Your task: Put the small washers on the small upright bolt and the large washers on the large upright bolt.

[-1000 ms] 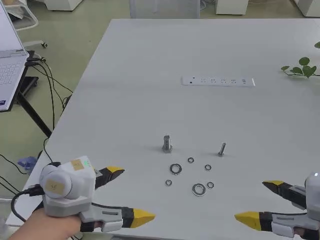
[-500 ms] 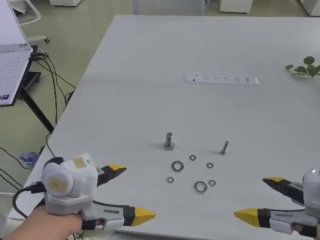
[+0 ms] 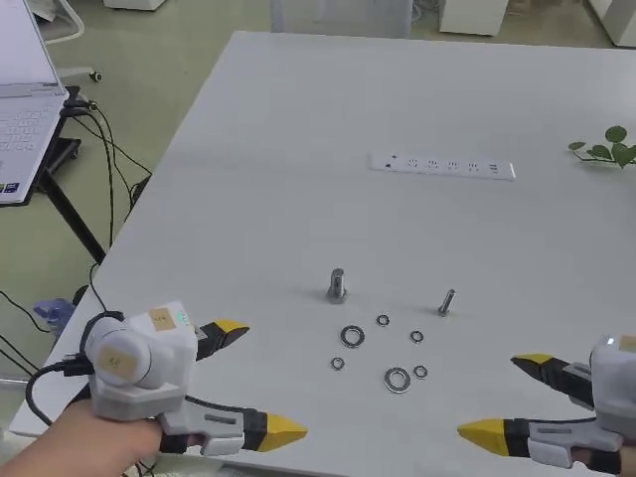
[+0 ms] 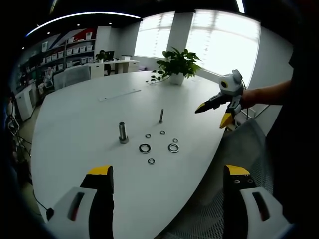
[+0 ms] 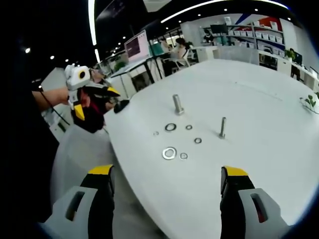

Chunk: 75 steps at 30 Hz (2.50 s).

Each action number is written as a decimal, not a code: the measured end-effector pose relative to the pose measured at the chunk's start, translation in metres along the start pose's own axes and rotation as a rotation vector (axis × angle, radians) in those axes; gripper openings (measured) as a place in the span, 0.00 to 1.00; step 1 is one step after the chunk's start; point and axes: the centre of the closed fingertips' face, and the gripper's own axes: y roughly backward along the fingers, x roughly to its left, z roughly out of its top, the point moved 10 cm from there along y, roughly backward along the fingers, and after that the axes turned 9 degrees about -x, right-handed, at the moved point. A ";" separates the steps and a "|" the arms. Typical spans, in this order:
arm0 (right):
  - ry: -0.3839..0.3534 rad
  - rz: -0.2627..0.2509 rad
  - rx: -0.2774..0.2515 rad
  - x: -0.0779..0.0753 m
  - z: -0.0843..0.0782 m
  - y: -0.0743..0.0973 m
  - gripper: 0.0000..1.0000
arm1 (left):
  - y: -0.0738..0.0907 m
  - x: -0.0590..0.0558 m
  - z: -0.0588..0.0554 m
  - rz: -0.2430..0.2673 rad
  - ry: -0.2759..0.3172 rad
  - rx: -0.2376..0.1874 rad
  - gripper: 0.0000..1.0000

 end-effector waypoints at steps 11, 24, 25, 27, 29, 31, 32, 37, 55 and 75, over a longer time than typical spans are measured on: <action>0.055 0.024 0.049 0.000 0.014 -0.012 0.88 | -0.001 0.004 -0.003 -0.015 0.008 0.010 0.94; 0.161 0.061 0.140 -0.006 0.031 -0.029 0.83 | 0.000 0.008 -0.002 -0.013 0.007 -0.005 0.96; 0.178 0.061 0.160 -0.006 0.032 -0.032 0.82 | 0.000 0.008 -0.002 -0.015 0.010 -0.010 0.98; 0.198 0.067 0.170 -0.004 0.033 -0.036 0.80 | 0.000 0.009 -0.003 -0.017 0.006 -0.003 0.98; 0.204 0.076 0.183 -0.003 0.034 -0.039 0.78 | -0.001 0.009 -0.005 -0.020 -0.007 0.012 0.99; 0.214 0.080 0.190 -0.001 0.036 -0.041 0.78 | -0.002 0.009 -0.006 -0.026 -0.011 0.018 0.99; 0.220 0.085 0.197 -0.001 0.036 -0.042 0.77 | -0.001 0.009 -0.007 -0.027 -0.014 0.021 0.99; 0.255 0.101 0.222 -0.002 0.039 -0.048 0.76 | -0.002 0.006 -0.008 -0.035 -0.010 0.030 0.99; 0.485 0.188 0.379 0.003 0.042 -0.084 0.68 | -0.005 0.014 -0.003 0.002 -0.053 -0.002 0.99; 0.580 0.275 0.482 0.008 0.036 -0.115 0.59 | -0.001 0.022 -0.010 0.048 -0.175 0.050 0.99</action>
